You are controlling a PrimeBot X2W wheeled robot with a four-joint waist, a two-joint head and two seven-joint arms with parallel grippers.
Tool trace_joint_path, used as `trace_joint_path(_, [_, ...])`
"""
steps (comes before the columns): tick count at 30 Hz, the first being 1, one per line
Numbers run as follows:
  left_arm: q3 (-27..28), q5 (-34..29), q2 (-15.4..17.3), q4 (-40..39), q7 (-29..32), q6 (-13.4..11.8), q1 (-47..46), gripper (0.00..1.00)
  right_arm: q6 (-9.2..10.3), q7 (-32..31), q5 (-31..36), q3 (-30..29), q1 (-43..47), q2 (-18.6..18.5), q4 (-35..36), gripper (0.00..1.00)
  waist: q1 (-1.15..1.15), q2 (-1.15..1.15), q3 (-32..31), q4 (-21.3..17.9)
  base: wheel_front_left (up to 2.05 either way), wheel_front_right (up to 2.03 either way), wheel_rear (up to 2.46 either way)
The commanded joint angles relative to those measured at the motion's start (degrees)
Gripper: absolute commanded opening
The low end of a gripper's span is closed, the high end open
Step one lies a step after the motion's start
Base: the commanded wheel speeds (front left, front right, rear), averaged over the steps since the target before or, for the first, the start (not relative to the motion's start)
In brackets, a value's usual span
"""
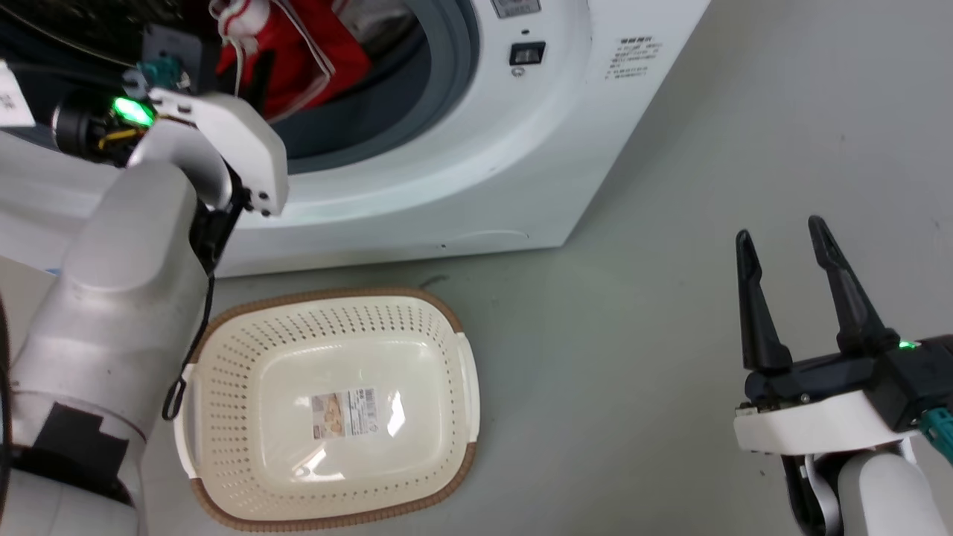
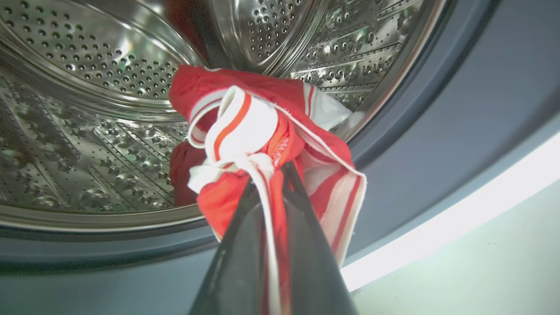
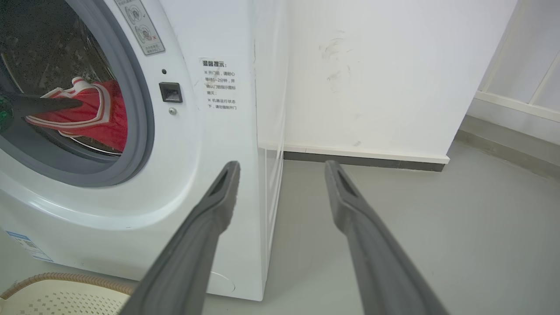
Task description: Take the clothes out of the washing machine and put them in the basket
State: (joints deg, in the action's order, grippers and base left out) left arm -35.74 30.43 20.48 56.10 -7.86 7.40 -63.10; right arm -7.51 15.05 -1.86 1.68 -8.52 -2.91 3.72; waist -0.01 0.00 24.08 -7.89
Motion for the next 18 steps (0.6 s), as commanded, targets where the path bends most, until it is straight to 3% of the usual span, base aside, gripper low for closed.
trace_joint_path(1, [-0.4,-0.2,-0.1,-0.5,-0.7,0.0,1.2,0.00,0.04,0.2,0.3,0.0,1.0,0.1,-0.1,1.00,0.01,0.00,-3.0,1.7,0.00,0.00,0.00])
trace_joint_path(9, [-1.2,-0.6,0.3,-6.4,-5.6,-1.6,7.9,0.00,0.04,0.2,1.4,-0.2,4.6,0.1,-0.9,1.00,0.01,0.00,-9.4,4.0,0.00,0.00,0.00])
trace_joint_path(18, [-0.2,0.4,3.0,-20.6,-6.4,-5.2,16.4,0.00,0.04,0.2,1.7,-0.2,8.3,0.1,-1.4,1.00,0.01,0.00,-15.2,5.9,0.00,0.00,0.00])
